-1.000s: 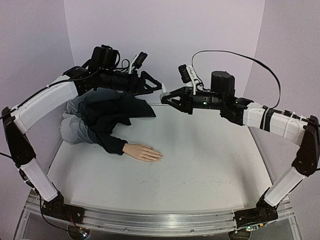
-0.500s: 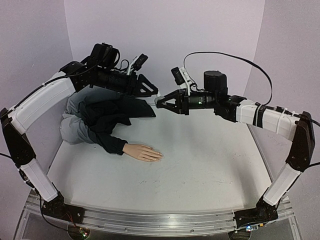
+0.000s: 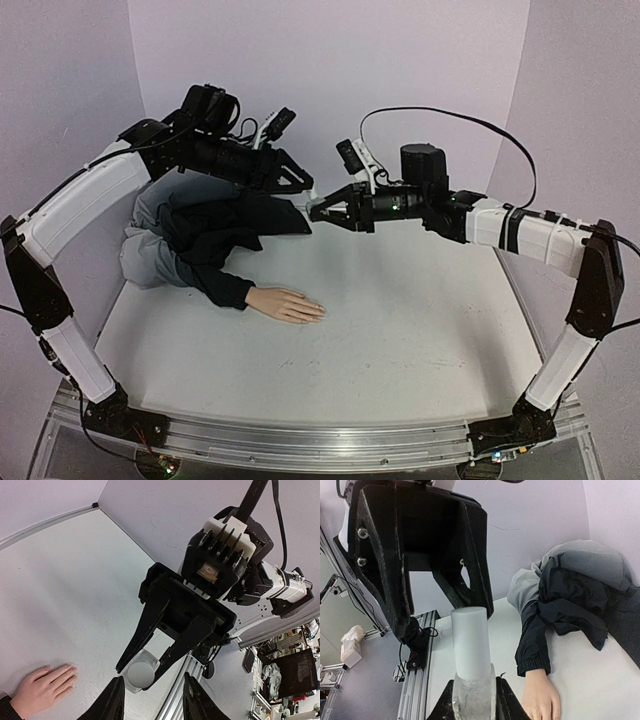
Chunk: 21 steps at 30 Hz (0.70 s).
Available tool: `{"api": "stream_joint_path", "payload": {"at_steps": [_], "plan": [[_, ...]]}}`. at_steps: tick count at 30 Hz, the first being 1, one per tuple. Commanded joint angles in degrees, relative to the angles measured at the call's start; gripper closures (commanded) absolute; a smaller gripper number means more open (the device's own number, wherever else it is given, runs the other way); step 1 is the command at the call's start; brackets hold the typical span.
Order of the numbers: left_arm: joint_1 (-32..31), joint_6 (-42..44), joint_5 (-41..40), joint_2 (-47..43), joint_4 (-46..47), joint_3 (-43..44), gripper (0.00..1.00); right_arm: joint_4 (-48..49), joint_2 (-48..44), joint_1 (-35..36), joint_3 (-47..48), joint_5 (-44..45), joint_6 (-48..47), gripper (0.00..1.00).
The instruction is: Paint the nails
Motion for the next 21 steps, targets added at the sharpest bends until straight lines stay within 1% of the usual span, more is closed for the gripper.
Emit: {"api": "stream_joint_path", "payload": {"at_steps": [1,5,8,13,21], "plan": [[-0.03,1.12,-0.08,0.56,0.15,3.05,0.59,1.91,0.09,0.07,3.03,-2.28,-0.49,1.0],[-0.03,1.05,0.24,1.14,0.08,3.45,0.6,1.76,0.45,0.12,3.38,-2.58,-0.45,1.0],[-0.03,1.12,0.43,1.56,0.07,3.84,0.63,1.69,0.46,0.12,3.62,-2.66,-0.45,1.0],[-0.03,1.21,0.36,1.79,0.01,3.94,0.69,1.56,0.68,0.09,3.9,-2.75,-0.47,1.0],[-0.03,1.31,-0.55,1.86,-0.23,4.27,0.81,1.06,0.97,0.07,4.17,-2.84,-0.53,1.0]]}}
